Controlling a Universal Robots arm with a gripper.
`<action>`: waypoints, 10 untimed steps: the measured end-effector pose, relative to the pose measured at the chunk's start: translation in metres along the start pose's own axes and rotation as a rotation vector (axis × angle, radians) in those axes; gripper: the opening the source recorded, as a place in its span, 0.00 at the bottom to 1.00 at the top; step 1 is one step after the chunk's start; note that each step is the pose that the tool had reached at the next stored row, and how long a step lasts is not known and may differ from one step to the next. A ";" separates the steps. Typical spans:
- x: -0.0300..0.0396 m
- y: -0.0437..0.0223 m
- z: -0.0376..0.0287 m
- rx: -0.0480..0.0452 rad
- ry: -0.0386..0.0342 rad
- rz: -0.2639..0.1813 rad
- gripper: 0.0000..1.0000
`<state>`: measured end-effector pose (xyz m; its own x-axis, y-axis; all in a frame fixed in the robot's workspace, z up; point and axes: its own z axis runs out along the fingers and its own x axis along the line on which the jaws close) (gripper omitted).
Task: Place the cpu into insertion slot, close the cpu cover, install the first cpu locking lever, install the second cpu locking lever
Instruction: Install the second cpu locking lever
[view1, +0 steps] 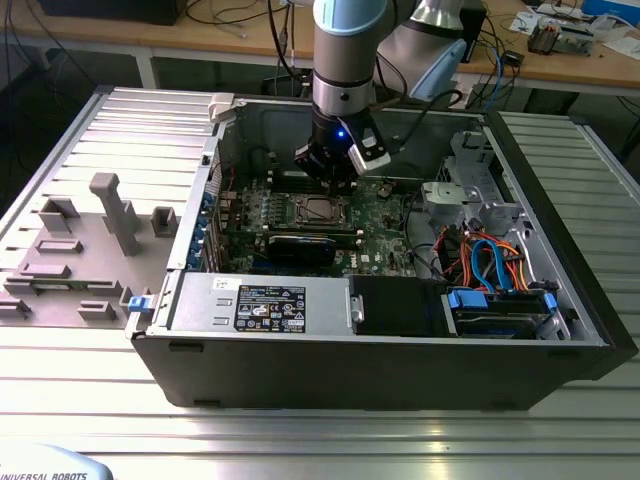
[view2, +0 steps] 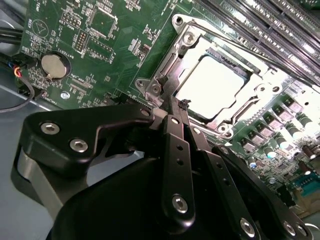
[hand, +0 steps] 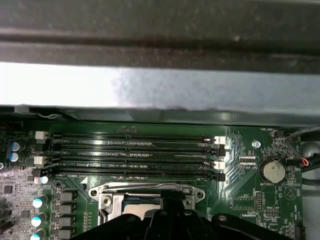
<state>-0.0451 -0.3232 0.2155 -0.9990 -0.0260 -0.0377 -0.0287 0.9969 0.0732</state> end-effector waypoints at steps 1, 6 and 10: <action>0.0000 0.0000 0.0000 -0.0002 -0.0002 0.000 0.11; 0.0000 0.0001 -0.0009 -0.0001 -0.0001 0.000 0.11; 0.0000 -0.0014 -0.0010 -0.0001 -0.0001 0.000 0.11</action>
<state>-0.0451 -0.3247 0.2164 -0.9989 -0.0261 -0.0378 -0.0288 0.9969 0.0733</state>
